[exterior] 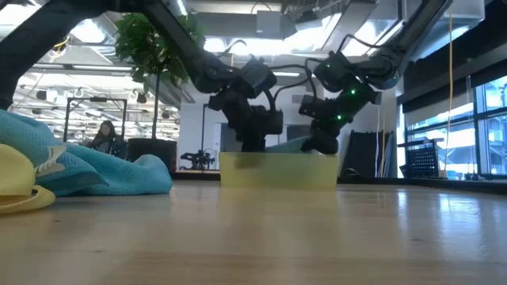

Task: Fold microfiber towels
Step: Put the folded left blue microfiber towel into the yellow bin

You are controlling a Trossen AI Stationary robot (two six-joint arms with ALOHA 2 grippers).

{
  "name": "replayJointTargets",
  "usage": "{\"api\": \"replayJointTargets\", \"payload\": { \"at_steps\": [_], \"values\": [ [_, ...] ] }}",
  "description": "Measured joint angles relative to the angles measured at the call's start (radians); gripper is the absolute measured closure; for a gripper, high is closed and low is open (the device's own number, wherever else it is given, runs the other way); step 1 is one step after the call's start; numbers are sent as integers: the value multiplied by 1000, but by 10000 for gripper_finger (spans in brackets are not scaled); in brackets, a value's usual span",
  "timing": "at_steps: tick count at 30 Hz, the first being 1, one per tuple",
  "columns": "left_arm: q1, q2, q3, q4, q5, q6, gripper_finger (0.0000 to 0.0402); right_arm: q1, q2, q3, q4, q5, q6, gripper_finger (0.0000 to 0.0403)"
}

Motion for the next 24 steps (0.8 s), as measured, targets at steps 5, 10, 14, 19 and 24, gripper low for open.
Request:
{"api": "replayJointTargets", "payload": {
  "at_steps": [5, 10, 14, 19, 24],
  "values": [
    [-25, 0, -2, -9, 4, 45, 401, 6, -2, -27, -24, -23, 4, 392],
    [-32, -15, -3, -40, 31, 39, 401, 11, -2, -27, -62, -54, 4, 392],
    [-17, -60, -4, -107, 160, -54, 395, 11, -2, -27, -76, -73, 5, 392],
    [20, -120, -3, -188, 355, -195, 371, 11, -2, -26, -82, -99, 5, 392],
    [40, -138, -3, -288, 508, -265, 338, 11, -2, 16, -190, -160, 6, 392]
  ]
}}
